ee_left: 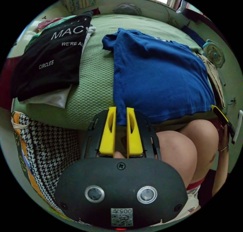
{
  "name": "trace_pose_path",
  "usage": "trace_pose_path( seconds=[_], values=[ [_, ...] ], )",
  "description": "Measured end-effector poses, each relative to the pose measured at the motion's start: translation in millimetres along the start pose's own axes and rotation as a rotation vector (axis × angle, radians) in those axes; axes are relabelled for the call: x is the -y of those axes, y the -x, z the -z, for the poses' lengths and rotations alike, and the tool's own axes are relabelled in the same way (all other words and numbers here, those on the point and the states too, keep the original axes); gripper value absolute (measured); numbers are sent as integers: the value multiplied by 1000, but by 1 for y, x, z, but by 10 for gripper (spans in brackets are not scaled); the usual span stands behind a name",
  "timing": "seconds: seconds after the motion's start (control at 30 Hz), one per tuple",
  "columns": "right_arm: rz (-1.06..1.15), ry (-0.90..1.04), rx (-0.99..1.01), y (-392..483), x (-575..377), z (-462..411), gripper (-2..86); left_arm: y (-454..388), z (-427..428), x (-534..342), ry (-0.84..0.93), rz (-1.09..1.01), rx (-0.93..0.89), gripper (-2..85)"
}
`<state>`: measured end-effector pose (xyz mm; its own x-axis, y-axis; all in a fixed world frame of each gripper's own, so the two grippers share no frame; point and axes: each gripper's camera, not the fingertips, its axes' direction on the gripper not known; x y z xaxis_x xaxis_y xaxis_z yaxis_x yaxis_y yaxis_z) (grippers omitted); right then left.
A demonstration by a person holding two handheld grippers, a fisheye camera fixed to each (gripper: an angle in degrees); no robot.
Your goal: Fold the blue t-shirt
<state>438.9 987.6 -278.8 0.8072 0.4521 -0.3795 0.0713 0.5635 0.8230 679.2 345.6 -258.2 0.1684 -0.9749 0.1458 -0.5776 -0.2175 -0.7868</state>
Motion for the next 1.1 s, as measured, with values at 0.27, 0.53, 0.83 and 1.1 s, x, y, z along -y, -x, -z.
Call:
trace_pose_path(
  seconds=[0.27, 0.53, 0.83, 1.1],
  values=[
    [41, -20, -41, 12, -25, 54, -10, 17, 60, -41, -38, -1, -101, 13],
    [30, -135, 32, 12, -56, 153, -17, 38, 161, -95, -200, -24, -104, 7],
    [54, -203, 76, 13, -116, 249, -15, 67, 239, -174, -244, -27, -164, 8],
    [57, -180, 52, 18, -157, 293, -14, 88, 263, -219, -228, 33, -273, 9]
  ],
)
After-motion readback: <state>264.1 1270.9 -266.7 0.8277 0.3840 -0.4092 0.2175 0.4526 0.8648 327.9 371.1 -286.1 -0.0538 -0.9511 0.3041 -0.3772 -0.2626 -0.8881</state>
